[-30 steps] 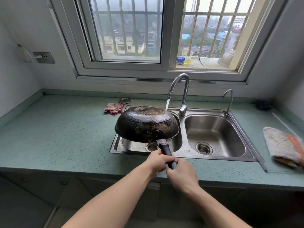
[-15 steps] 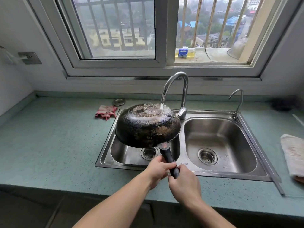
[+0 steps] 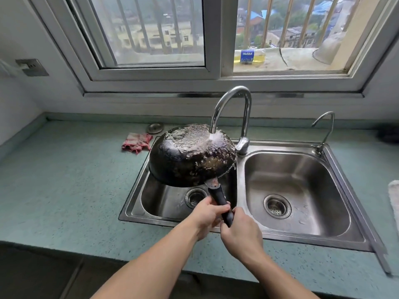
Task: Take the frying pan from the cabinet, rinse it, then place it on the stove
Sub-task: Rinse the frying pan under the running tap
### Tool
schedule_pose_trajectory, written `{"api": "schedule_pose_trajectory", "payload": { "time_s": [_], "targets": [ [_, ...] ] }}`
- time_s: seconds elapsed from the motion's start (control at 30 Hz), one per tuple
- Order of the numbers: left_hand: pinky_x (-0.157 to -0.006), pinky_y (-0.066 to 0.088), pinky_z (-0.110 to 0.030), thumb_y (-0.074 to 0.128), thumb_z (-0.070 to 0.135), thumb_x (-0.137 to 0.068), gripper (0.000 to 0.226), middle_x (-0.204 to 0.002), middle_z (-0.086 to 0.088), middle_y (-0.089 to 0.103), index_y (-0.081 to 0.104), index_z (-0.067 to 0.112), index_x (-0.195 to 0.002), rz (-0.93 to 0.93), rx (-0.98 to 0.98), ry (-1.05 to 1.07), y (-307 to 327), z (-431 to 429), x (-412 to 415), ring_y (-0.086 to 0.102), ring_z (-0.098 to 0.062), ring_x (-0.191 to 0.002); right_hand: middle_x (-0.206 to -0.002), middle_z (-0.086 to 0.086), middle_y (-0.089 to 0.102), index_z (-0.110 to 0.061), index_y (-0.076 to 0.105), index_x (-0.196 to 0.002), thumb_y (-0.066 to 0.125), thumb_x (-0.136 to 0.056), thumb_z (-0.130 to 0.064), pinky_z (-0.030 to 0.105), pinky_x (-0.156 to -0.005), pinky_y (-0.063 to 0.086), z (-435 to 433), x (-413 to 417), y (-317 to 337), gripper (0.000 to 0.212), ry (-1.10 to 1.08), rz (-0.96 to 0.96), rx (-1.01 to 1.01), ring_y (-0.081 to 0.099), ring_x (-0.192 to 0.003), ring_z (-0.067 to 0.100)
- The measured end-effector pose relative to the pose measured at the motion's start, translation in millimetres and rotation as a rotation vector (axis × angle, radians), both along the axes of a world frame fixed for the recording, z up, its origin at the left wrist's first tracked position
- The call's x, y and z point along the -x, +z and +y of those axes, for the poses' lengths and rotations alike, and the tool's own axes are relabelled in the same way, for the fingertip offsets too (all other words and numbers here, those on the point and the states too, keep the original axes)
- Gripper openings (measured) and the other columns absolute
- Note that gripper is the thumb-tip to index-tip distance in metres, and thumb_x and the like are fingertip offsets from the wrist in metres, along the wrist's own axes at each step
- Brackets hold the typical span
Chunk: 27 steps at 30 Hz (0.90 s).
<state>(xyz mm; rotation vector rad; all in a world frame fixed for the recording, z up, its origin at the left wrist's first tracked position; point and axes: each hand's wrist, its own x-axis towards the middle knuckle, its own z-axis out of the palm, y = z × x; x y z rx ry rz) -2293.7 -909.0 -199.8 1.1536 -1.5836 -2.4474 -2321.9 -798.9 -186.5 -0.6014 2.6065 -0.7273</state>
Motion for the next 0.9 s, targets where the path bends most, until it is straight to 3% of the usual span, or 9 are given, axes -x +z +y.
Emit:
{"api": "schedule_pose_trajectory", "payload": {
  "time_s": [0.17, 0.23, 0.3, 0.37, 0.47, 0.63, 0.77, 0.9],
  "targets": [
    [-0.056, 0.048, -0.021, 0.057, -0.006, -0.089, 0.018, -0.085, -0.002, 0.065, 0.059, 0.011, -0.094, 0.05, -0.09, 0.032, 3, -3, 3, 0.067, -0.01, -0.064, -0.089, 0.004, 0.065, -0.017, 0.047, -0.093, 0.056, -0.083, -0.034, 0.032, -0.062, 0.045, -2, 9, 10, 0.022, 0.044, -0.078, -0.025, 0.063, -0.083, 0.027],
    [-0.059, 0.052, -0.024, 0.056, -0.008, -0.088, 0.018, -0.083, -0.004, 0.066, 0.059, 0.008, -0.095, 0.075, -0.127, 0.057, 4, -4, 1, 0.068, -0.013, -0.064, -0.076, 0.007, 0.062, -0.012, 0.048, -0.093, 0.058, -0.082, -0.024, 0.026, -0.046, 0.043, -2, 20, 14, 0.019, 0.016, -0.424, 0.116, 0.063, -0.059, 0.022],
    [-0.063, 0.051, -0.029, 0.055, -0.009, -0.088, 0.019, -0.08, -0.002, 0.068, 0.059, 0.007, -0.098, 0.093, -0.153, 0.069, 6, -7, -2, 0.068, -0.016, -0.065, -0.068, 0.01, 0.056, -0.005, 0.05, -0.093, 0.061, -0.085, -0.011, 0.024, -0.041, 0.042, -2, 30, 20, 0.015, -0.01, -0.86, 0.291, 0.059, -0.046, 0.018],
    [-0.064, 0.048, -0.03, 0.055, -0.008, -0.088, 0.02, -0.079, 0.0, 0.07, 0.061, 0.009, -0.099, 0.103, -0.165, 0.07, 8, -9, -5, 0.066, -0.017, -0.066, -0.063, 0.01, 0.054, -0.003, 0.052, -0.091, 0.061, -0.09, -0.014, 0.023, -0.041, 0.042, -2, 32, 24, 0.014, 0.004, -1.051, 0.355, 0.053, -0.044, 0.016],
    [-0.066, 0.044, -0.031, 0.055, -0.006, -0.088, 0.022, -0.088, -0.002, 0.067, 0.061, 0.011, -0.101, 0.11, -0.18, 0.069, 11, -15, -11, 0.062, -0.02, -0.076, -0.055, 0.005, 0.05, -0.007, 0.051, -0.084, 0.056, -0.095, -0.022, 0.02, -0.04, 0.037, -7, 26, 24, 0.019, 0.019, -1.02, 0.358, 0.045, -0.04, 0.013],
    [-0.07, 0.046, -0.026, 0.056, -0.004, -0.09, 0.02, -0.09, -0.002, 0.067, 0.06, 0.012, -0.102, 0.11, -0.162, 0.039, 19, -22, -21, 0.062, -0.017, -0.079, -0.058, 0.007, 0.051, -0.006, 0.049, -0.08, 0.055, -0.096, -0.019, 0.021, -0.039, 0.039, -15, 19, 26, 0.022, 0.007, -1.057, 0.436, 0.047, -0.041, 0.014],
    [-0.072, 0.043, -0.025, 0.056, 0.007, -0.093, 0.012, -0.081, 0.001, 0.068, 0.063, 0.016, -0.089, 0.085, -0.066, 0.008, 30, -18, -10, 0.06, -0.012, -0.075, -0.058, 0.004, 0.047, -0.009, 0.049, -0.077, 0.054, -0.097, -0.023, 0.018, -0.034, 0.036, -14, 30, 34, 0.025, -0.027, -1.091, 0.421, 0.042, -0.038, 0.009],
    [-0.057, 0.04, -0.018, 0.052, 0.017, -0.098, 0.021, -0.071, 0.003, 0.058, 0.055, 0.018, -0.077, 0.016, 0.035, 0.004, 41, -11, 7, 0.053, -0.005, -0.063, -0.054, -0.001, 0.044, -0.013, 0.05, -0.075, 0.053, -0.097, -0.029, 0.013, -0.031, 0.031, -7, 51, 44, 0.027, -0.091, -1.2, 0.403, 0.038, -0.035, 0.005]
  ]
}}
